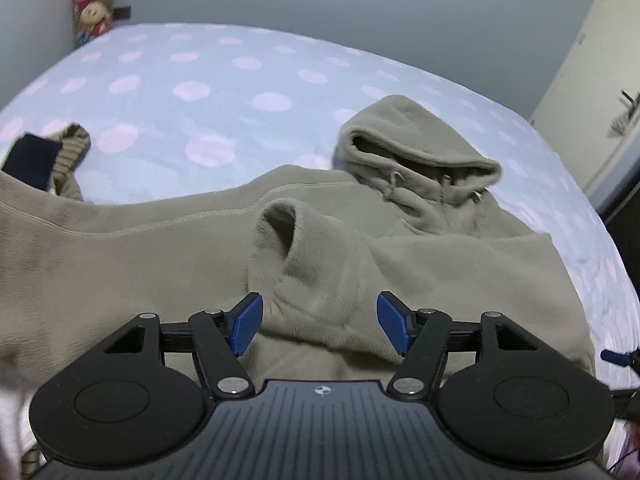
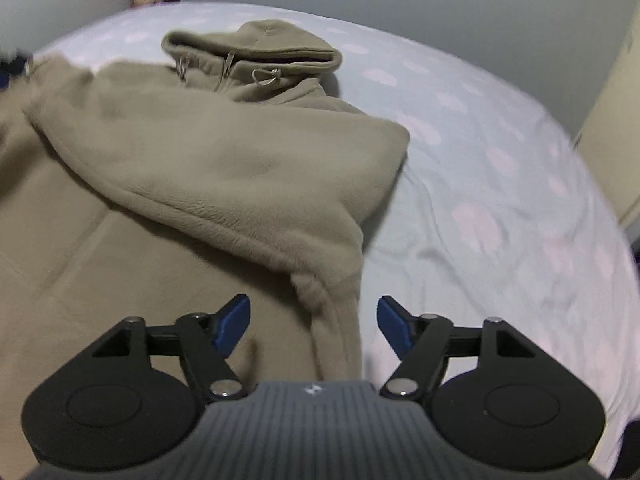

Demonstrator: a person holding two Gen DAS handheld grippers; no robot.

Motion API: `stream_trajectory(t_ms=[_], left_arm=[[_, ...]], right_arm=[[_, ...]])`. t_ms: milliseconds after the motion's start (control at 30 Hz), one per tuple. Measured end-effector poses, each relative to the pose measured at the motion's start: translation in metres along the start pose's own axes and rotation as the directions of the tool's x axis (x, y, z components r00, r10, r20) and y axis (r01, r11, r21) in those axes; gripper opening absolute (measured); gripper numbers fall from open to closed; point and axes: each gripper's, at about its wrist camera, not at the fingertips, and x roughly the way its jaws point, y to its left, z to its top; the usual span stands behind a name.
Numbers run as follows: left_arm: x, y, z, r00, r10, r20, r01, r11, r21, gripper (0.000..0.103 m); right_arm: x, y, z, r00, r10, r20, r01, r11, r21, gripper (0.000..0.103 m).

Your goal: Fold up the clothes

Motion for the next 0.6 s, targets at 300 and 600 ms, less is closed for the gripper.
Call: stream_trajectory(t_ms=[300,600], left_arm=[[0.027,-0.001,-0.002,0.999,-0.045,-0.020,0.044,0.998,-0.042,0.031],[0.045,-0.030,-0.010,0.994,-0.016,-0.109,0.024,0.997,0.072,0.014]], right_arm=[[0.015,-0.009,0.009,0.994,-0.095,0.062,0.092,0.995,0.044,0.025],[0.021,-0.054,-0.010,0.998,-0.061,0.019,0.055,0.968,0.244,0.015]])
